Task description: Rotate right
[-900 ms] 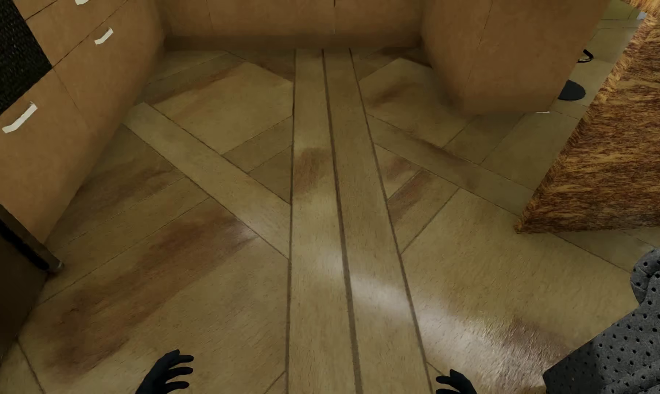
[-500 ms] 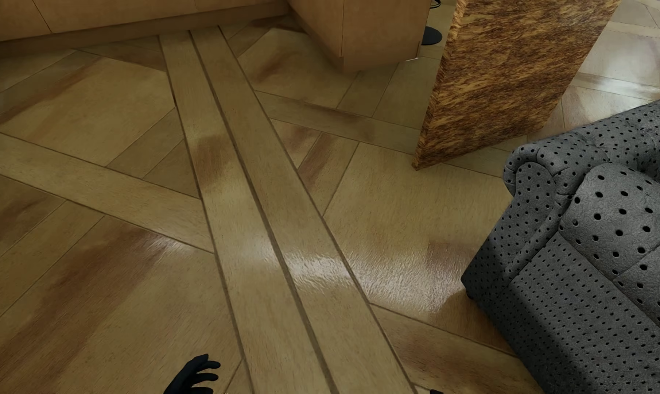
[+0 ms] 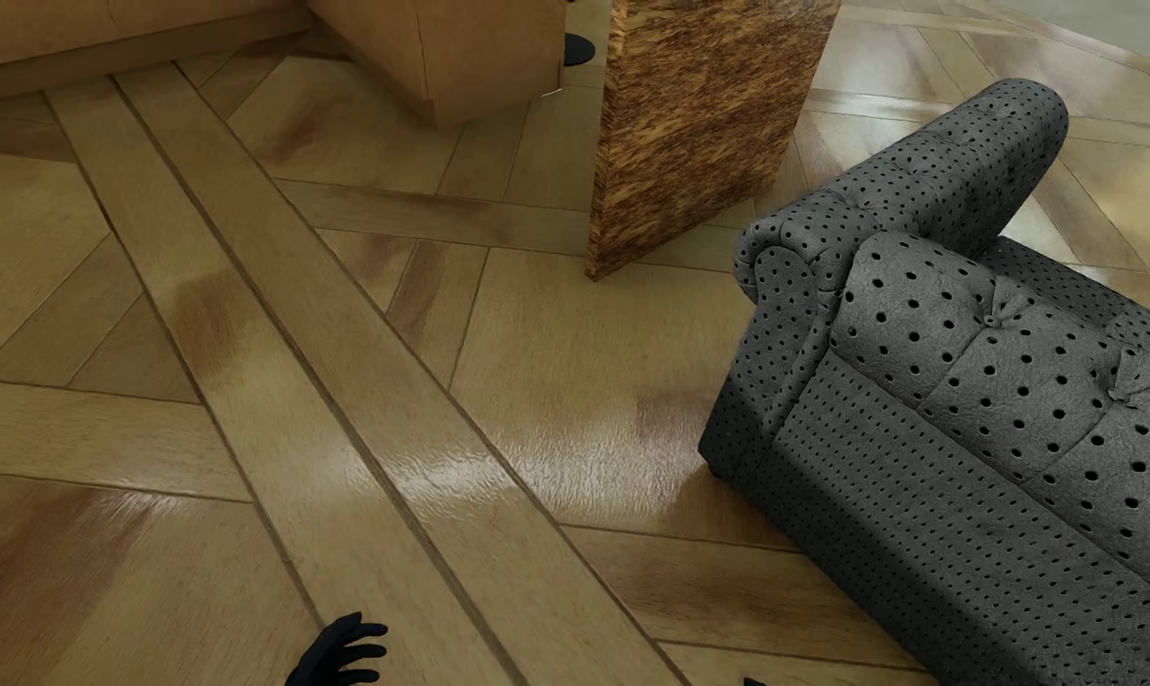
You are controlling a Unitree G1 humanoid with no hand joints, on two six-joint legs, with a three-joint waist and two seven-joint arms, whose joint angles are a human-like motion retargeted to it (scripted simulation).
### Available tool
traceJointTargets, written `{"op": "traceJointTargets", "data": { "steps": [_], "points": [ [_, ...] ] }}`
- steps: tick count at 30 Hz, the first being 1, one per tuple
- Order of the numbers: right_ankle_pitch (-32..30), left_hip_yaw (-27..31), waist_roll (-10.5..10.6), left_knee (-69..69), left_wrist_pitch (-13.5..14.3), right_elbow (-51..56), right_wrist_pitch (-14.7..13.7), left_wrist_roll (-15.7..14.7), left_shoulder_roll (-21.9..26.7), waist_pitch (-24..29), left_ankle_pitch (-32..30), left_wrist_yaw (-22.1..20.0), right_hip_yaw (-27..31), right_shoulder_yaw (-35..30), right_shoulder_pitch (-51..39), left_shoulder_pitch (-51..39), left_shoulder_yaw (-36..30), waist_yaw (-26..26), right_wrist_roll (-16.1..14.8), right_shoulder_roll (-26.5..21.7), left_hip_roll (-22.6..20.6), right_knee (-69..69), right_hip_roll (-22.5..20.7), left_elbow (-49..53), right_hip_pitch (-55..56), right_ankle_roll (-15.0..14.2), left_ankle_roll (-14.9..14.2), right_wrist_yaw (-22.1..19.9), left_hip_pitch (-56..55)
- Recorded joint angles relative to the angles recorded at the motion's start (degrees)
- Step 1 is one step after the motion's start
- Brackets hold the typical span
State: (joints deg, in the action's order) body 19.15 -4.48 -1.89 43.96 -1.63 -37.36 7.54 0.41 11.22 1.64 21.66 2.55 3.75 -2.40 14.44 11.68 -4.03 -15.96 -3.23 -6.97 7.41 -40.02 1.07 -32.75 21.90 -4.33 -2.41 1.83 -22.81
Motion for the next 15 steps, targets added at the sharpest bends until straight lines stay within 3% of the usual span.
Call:
{"op": "traceJointTargets", "data": {
  "steps": [3,5,8,10,11,12,13,15],
  "points": [
    [-1.1,1.1,0.5,-0.7,-2.0,-0.4,1.7,1.5,-1.3,-0.3,0.3,0.2,-0.1,-0.3,-1.0,-2.0,-0.4,1.0,0.9,-2.3,0.2,1.6,-0.4,0.5,-0.1,0.0,-0.5,0.1,0.5],
    [-0.4,2.9,0.0,-0.8,-0.2,-0.8,1.6,1.2,-0.5,-0.6,1.2,0.3,0.9,-0.3,-0.8,-1.5,-0.6,1.3,1.5,-1.2,-0.7,0.4,-0.6,1.0,0.9,0.1,-1.1,0.2,0.9],
    [-0.7,2.7,0.0,6.5,-1.1,0.5,-0.6,-0.8,-1.5,1.2,-1.0,0.1,2.4,-0.9,1.0,-2.0,-1.1,1.1,2.1,-0.5,0.1,-1.1,-1.1,1.5,1.7,0.0,-2.3,0.3,-1.4],
    [-1.7,5.3,1.4,0.5,-2.0,-1.0,-3.1,-0.9,-1.8,0.4,2.2,0.6,3.4,0.0,1.7,-3.1,-0.9,0.4,0.9,-0.7,-0.7,-0.2,-2.0,0.0,2.4,-0.1,-3.7,-1.1,1.8],
    [-2.8,4.2,1.6,-1.8,-1.6,-0.3,-3.0,-1.0,-1.4,0.1,1.8,0.8,2.8,-1.1,0.1,-2.0,0.5,-1.9,0.6,-0.3,-0.4,1.2,-1.4,-0.5,2.4,-0.5,-2.4,-1.6,2.8],
    [-2.1,3.3,1.2,-2.7,-1.2,0.4,-2.7,-1.0,-0.6,0.3,1.6,1.0,0.6,-1.1,0.4,-2.4,-0.2,-1.4,0.5,-0.1,0.0,0.6,0.0,-0.8,2.5,1.9,-2.7,-1.7,3.9],
    [-1.6,2.5,1.0,-2.2,-1.2,-0.2,-2.3,-0.8,-0.7,0.1,1.9,1.1,-0.7,-1.4,0.6,-3.3,-1.0,0.7,0.6,-0.9,0.6,0.0,1.1,-0.1,2.9,-1.0,-2.9,-1.6,4.1],
    [-3.5,3.0,1.3,-0.4,-0.3,-0.5,-0.8,0.0,-2.1,-0.5,1.7,0.8,0.2,-0.2,-0.5,-1.9,-1.6,3.3,0.7,-2.5,0.5,-0.1,0.8,1.4,4.3,0.1,-3.5,-0.6,2.9]
  ]
}}
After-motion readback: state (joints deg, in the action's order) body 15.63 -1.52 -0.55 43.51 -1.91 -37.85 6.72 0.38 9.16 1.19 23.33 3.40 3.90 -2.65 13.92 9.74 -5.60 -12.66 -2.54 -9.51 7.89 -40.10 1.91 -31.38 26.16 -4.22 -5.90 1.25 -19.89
